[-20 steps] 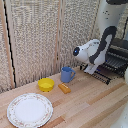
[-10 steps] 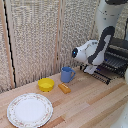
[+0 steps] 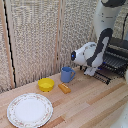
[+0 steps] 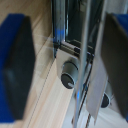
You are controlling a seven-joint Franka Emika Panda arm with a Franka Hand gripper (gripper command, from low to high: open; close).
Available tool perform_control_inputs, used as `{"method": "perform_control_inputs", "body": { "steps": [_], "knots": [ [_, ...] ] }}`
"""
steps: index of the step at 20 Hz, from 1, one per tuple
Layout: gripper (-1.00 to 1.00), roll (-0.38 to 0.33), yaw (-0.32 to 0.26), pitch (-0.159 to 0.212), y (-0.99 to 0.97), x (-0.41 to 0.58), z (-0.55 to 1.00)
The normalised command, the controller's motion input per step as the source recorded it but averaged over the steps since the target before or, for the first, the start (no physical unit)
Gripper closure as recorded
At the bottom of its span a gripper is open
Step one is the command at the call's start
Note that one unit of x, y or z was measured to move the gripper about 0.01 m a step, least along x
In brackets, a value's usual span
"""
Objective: Position your gripper near the tray handle while precisely lining it up. Firmly yet gently grip the handle, ensuring a strong hold. Slide the tray into the oven in a steady manner until it's entirely inside. Relinquish the handle as it sits within the oven and extract your gripper with care.
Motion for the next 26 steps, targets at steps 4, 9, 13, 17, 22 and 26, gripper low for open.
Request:
{"method": "perform_control_inputs", "body": {
  "steps": [4, 9, 13, 17, 22, 26],
  "knots": [
    [1.00, -0.004, 0.147, 0.155, -0.05, 0.000, 0.19],
    [1.00, -0.001, 0.022, 0.080, -0.07, 0.002, 0.53],
    [1.00, 0.003, -0.026, 0.081, -0.16, 0.133, 0.81],
    [1.00, 0.061, -0.049, 0.054, -0.38, 0.149, 0.89],
    [1.00, 0.099, -0.014, 0.057, -0.76, 0.009, 0.42],
    [1.00, 0.011, 0.006, 0.052, -1.00, -0.022, 0.35]
  ]
}}
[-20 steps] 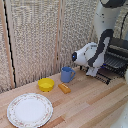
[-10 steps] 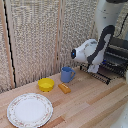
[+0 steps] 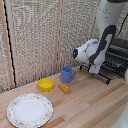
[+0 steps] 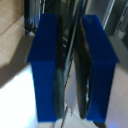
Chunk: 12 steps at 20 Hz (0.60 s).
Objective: Position your gripper near the tray handle while precisely lining it up. Firmly yet gently grip the handle, ensuring a strong hold. Slide the tray into the oven in a steady manner until it's entirely inside. Relinquish the handle as it sits within the oven and extract your gripper with care.
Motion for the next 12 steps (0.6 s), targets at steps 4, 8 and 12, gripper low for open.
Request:
{"method": "perform_control_inputs", "body": {
  "steps": [4, 8, 12],
  "knots": [
    [1.00, -0.001, 0.002, 0.038, -0.99, -0.086, 0.55],
    [1.00, -0.054, -0.002, 0.074, -0.75, -0.001, 0.56],
    [1.00, -0.055, -0.019, 0.076, -0.80, 0.000, 0.51]
  ]
}}
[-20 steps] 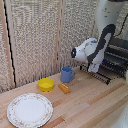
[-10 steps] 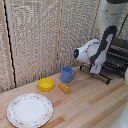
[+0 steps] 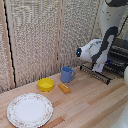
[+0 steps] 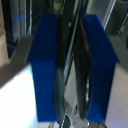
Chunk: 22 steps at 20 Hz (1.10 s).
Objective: Position your gripper near the tray handle while precisely lining it up. Firmly yet gently grip the handle, ensuring a strong hold. Slide the tray into the oven in a steady manner until it's entirely inside. Relinquish the handle as it sits within the oven and extract your gripper with care.
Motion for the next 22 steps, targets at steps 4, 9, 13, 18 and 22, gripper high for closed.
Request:
{"method": "perform_control_inputs", "body": {
  "steps": [4, 9, 13, 18, 22],
  "knots": [
    [1.00, -0.012, -0.010, 0.063, -0.97, -0.078, 0.38],
    [1.00, -0.005, 0.000, 0.028, -0.99, -0.075, 0.39],
    [1.00, -0.024, 0.038, 0.002, -0.80, 0.000, 0.38],
    [-1.00, -0.020, 0.023, 0.019, -0.27, 0.104, 0.08],
    [-1.00, 0.009, -0.005, 0.007, 0.08, 0.219, 0.02]
  ]
}}
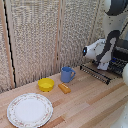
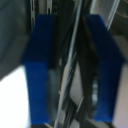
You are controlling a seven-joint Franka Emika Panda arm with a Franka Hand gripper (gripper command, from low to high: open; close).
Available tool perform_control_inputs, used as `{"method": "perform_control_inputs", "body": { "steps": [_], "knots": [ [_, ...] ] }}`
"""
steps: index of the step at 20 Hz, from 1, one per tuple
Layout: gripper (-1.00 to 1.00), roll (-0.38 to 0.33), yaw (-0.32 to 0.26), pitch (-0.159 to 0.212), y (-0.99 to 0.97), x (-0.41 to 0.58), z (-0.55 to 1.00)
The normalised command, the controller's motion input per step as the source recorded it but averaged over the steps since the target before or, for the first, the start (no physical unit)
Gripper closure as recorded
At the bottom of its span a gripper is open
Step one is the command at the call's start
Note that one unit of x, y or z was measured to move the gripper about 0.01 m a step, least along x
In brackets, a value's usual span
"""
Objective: Position your gripper near the tray handle while precisely lining it up. Firmly yet gently grip the handle, ensuring a strong hold. Slide the tray into the oven in a steady manner until it's entirely inside. Relinquish the handle as it sits within the oven and extract your gripper with care.
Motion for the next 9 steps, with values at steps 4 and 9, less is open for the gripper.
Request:
{"method": "perform_control_inputs", "body": {
  "steps": [4, 9],
  "knots": [
    [-1.00, 0.095, -0.008, 0.001, 0.19, 0.445, 0.12],
    [-1.00, 0.100, -0.030, 0.000, 0.36, 0.632, 0.15]
  ]
}}
